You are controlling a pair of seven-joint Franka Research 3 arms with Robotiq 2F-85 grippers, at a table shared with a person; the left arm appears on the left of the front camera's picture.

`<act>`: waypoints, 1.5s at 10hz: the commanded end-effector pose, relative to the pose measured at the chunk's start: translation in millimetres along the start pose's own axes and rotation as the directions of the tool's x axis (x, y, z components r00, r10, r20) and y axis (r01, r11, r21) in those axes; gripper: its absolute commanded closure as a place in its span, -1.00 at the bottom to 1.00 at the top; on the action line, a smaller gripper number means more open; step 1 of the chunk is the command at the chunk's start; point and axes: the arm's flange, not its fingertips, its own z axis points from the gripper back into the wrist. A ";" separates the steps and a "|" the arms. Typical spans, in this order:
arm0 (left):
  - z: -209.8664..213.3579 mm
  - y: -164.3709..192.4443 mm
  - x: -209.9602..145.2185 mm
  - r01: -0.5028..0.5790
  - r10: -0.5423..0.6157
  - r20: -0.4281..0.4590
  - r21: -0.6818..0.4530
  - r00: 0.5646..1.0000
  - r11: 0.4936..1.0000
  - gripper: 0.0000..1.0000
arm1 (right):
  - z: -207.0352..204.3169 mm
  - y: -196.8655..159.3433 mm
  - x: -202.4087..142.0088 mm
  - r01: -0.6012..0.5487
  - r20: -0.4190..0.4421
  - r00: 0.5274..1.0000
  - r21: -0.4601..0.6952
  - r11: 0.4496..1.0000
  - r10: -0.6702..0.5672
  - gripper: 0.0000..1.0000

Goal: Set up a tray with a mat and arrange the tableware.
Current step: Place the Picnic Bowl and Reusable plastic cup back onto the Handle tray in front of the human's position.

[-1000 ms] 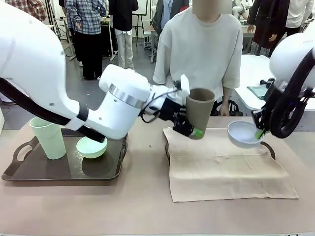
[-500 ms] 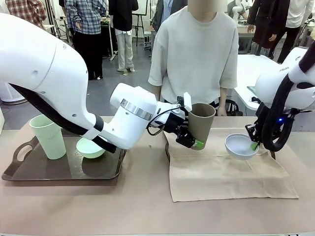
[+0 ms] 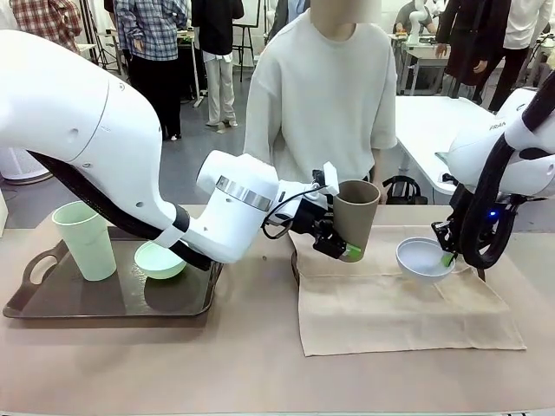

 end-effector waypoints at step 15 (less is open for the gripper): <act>-34.2 2.6 -35.6 0.041 -0.041 0.008 -0.039 0.999 0.998 -0.67 | -32.7 -14.8 11.7 -0.008 -0.046 0.999 0.064 0.998 0.011 0.92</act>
